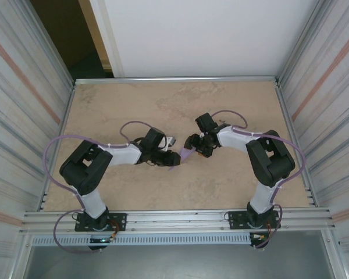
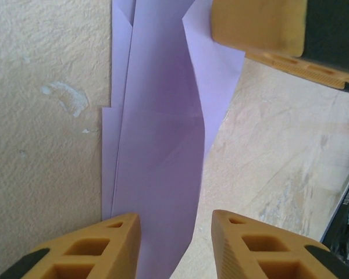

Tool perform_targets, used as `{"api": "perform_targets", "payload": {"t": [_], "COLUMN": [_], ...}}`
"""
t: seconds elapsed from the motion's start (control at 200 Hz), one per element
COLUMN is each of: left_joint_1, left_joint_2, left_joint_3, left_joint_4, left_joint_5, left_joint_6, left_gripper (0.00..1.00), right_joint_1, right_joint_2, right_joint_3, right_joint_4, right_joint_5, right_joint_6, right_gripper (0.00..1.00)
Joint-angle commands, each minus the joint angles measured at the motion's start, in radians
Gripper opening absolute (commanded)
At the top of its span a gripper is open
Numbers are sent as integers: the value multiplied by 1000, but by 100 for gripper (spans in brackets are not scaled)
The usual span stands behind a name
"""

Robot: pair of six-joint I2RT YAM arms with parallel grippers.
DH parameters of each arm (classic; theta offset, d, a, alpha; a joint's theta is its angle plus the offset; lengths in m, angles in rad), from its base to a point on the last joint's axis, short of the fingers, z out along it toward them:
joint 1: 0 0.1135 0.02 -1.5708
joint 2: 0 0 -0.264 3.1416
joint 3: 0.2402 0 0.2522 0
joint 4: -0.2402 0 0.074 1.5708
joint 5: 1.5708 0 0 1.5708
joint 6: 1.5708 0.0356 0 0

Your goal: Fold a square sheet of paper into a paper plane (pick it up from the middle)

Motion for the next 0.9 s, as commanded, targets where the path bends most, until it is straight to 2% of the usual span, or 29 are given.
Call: {"api": "perform_targets", "payload": {"t": [0.0, 0.446, 0.621, 0.742, 0.892], "left_joint_1": [-7, -4, 14, 38, 45], "left_joint_2": [23, 60, 61, 62, 51], "left_joint_3": [28, 28, 32, 37, 60], "left_joint_4": [-49, -77, -68, -63, -93], "left_joint_5": [-30, -56, -6, 56, 77], "left_joint_6": [47, 79, 61, 36, 36], "left_gripper": [37, 21, 17, 17, 17], "right_joint_1": [21, 16, 5, -5, -5], "right_joint_2": [112, 111, 68, 15, -6], "right_joint_3": [-34, -30, -42, -54, -60], "right_joint_4": [39, 38, 69, 89, 68], "right_joint_5": [33, 19, -27, -62, -60], "right_joint_6": [8, 4, -56, -126, -180], "right_gripper": [66, 68, 69, 72, 74]}}
